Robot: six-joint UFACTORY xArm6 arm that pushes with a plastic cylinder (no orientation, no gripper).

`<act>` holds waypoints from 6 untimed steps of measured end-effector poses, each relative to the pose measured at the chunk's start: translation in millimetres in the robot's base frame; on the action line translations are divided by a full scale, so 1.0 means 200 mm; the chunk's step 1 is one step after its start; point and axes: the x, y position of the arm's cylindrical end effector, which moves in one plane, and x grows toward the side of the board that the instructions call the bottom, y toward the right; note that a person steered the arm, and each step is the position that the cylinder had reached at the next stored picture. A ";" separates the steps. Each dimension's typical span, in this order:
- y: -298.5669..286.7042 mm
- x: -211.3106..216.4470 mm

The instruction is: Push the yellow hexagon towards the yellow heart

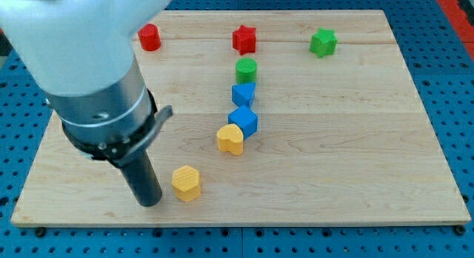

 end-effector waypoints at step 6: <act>0.26 -0.15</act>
